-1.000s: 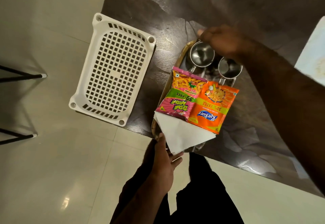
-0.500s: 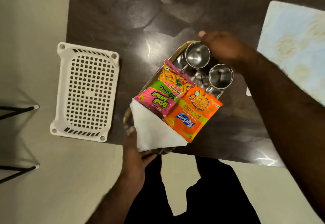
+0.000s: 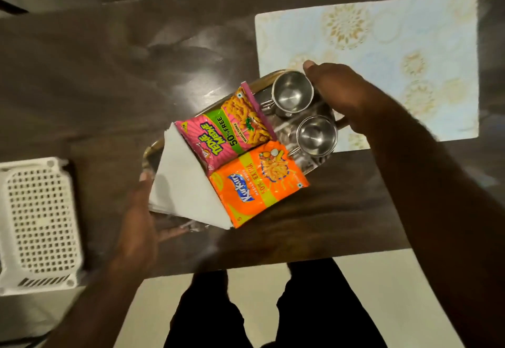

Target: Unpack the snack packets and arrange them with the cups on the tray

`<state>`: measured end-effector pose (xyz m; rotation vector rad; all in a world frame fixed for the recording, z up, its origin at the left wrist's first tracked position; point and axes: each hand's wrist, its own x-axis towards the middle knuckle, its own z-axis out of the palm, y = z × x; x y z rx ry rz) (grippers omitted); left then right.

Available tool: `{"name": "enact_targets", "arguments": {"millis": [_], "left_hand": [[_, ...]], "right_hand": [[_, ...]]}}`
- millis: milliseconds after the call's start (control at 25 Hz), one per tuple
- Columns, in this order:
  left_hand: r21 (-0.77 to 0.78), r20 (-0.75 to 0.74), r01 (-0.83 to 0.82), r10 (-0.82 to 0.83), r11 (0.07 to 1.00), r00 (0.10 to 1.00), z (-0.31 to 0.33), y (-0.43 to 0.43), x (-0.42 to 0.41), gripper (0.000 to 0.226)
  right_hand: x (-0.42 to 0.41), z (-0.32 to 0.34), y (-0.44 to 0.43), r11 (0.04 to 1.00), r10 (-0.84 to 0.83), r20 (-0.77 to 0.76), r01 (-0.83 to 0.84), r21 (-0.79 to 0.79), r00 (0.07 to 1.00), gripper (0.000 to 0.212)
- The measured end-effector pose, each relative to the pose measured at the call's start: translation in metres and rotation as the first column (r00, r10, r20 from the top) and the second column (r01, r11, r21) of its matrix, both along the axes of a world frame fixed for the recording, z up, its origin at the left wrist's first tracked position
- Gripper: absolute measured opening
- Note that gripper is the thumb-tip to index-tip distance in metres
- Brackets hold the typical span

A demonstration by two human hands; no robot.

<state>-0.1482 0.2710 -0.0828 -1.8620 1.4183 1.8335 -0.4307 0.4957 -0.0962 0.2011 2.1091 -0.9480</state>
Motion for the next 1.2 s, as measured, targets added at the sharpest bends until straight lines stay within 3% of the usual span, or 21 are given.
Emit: {"name": "enact_targets", "arguments": {"millis": [280, 440, 560, 720, 1080, 1200], "left_hand": [[-0.093, -0.034, 0.236, -0.240, 0.967, 0.970, -0.023, 0.071, -0.136, 0.042], [-0.065, -0.066, 0.284, -0.288, 0.957, 0.955, -0.043, 0.106, -0.196, 0.040], [-0.051, -0.032, 0.330, -0.332, 0.942, 0.943, -0.054, 0.123, -0.229, 0.054], [-0.072, 0.005, 0.384, -0.384, 0.921, 0.923, -0.066, 0.137, -0.254, 0.052], [-0.221, 0.055, 0.456, -0.455, 0.862, 0.889, -0.083, 0.149, -0.263, 0.059], [-0.264, 0.074, 0.491, -0.491, 0.830, 0.868, -0.085, 0.149, -0.264, 0.058]], "right_hand": [[-0.076, -0.004, 0.121, 0.969, -0.247, 0.031, 0.246, 0.020, 0.969, 0.042], [-0.111, -0.014, 0.174, 0.939, -0.343, 0.082, 0.341, 0.033, 0.936, 0.038], [-0.129, -0.024, 0.201, 0.932, -0.363, 0.091, 0.361, 0.040, 0.927, 0.044], [-0.140, -0.032, 0.222, 0.923, -0.385, 0.099, 0.382, 0.048, 0.918, 0.038], [-0.155, -0.041, 0.231, 0.924, -0.381, 0.095, 0.380, 0.037, 0.919, 0.050], [-0.157, -0.045, 0.231, 0.926, -0.379, 0.086, 0.377, 0.036, 0.922, 0.040]]}}
